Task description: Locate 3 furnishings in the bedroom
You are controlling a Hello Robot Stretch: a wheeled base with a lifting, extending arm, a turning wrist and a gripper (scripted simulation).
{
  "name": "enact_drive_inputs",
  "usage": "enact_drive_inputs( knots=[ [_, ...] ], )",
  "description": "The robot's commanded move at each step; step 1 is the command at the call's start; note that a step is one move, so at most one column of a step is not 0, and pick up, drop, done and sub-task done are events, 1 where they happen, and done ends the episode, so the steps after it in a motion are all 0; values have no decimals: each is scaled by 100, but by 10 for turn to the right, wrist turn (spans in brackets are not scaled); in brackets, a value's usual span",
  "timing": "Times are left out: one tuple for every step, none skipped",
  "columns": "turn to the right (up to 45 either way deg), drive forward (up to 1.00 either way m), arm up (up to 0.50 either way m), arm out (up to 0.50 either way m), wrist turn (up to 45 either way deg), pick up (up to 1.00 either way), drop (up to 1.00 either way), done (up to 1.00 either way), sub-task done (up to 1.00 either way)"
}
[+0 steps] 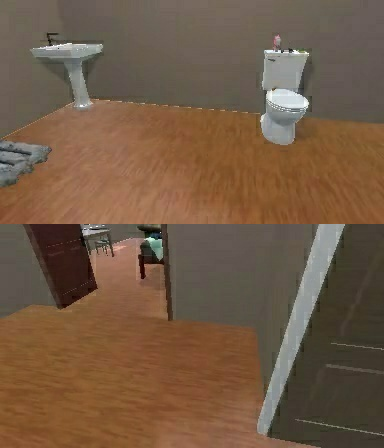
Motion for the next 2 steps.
enact_drive_inputs(
  knots=[
    [450,0,0,0,0,0,0,0,0],
    [210,0,0,0,0,0,0,0,0]
  ],
)
